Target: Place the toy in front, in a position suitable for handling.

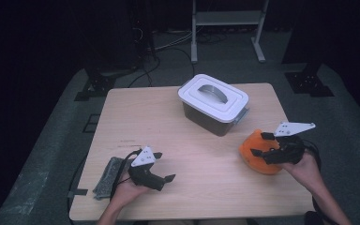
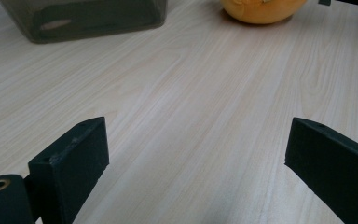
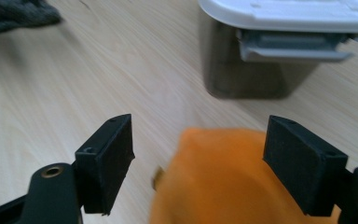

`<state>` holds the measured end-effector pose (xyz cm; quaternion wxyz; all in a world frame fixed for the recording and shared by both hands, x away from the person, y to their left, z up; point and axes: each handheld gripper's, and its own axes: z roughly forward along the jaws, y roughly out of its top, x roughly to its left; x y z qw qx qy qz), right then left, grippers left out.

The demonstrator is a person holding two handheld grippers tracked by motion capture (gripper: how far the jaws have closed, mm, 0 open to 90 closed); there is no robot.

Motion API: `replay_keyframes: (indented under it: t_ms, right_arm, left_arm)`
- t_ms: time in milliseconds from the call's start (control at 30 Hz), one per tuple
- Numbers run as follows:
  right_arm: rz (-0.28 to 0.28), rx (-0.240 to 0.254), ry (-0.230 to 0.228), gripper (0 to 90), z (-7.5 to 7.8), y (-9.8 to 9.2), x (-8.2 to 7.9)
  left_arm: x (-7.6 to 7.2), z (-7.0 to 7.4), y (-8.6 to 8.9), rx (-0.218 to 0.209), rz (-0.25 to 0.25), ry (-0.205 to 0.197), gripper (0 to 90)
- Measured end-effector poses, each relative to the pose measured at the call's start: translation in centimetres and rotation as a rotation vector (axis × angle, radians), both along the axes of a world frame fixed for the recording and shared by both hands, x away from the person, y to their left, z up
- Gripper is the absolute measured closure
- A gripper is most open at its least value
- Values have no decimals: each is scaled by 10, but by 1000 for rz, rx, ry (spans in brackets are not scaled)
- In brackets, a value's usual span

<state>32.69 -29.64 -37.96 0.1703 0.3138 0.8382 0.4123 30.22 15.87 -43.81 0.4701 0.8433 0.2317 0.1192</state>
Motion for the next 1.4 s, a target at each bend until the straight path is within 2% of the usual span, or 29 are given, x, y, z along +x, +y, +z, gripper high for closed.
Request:
replay_keyframes:
  t_ms: [133,233,300,533,633,700,767,933,1067,1167,1233,1333,1400]
  right_arm:
    - [-49,9,14,236,-6,-14,5]
    - [-69,-1,15,313,-10,-21,8]
    - [-88,-10,41,347,-15,-26,11]
    - [-98,-1,60,441,-29,-29,12]
    - [-104,40,70,503,-42,-32,10]
    - [-109,78,49,539,-50,-34,8]
    - [-118,92,46,579,-53,-36,7]
    - [-141,108,32,675,-55,-32,3]
    - [-136,94,13,724,-48,-28,1]
    - [-134,105,7,739,-42,-27,0]
    - [-127,137,8,745,-37,-28,0]
    - [-115,160,17,751,-32,-29,0]
    - [-106,156,22,753,-31,-29,-1]
  left_arm:
    - [0,0,0,1,-1,0,54]
    - [0,0,-1,2,-2,1,55]
    - [0,0,-1,4,-3,1,54]
    - [0,0,0,6,0,3,54]
    - [0,0,0,6,-1,2,55]
    - [-1,0,0,5,1,1,55]
    - [-1,0,0,0,2,0,55]
    - [0,1,3,-8,14,-7,54]
    - [1,3,7,-19,20,-7,55]
    - [1,3,9,-26,22,-6,55]
    - [1,4,10,-27,25,-8,55]
    - [2,4,13,-38,31,0,55]
    - [3,5,14,-40,34,1,55]
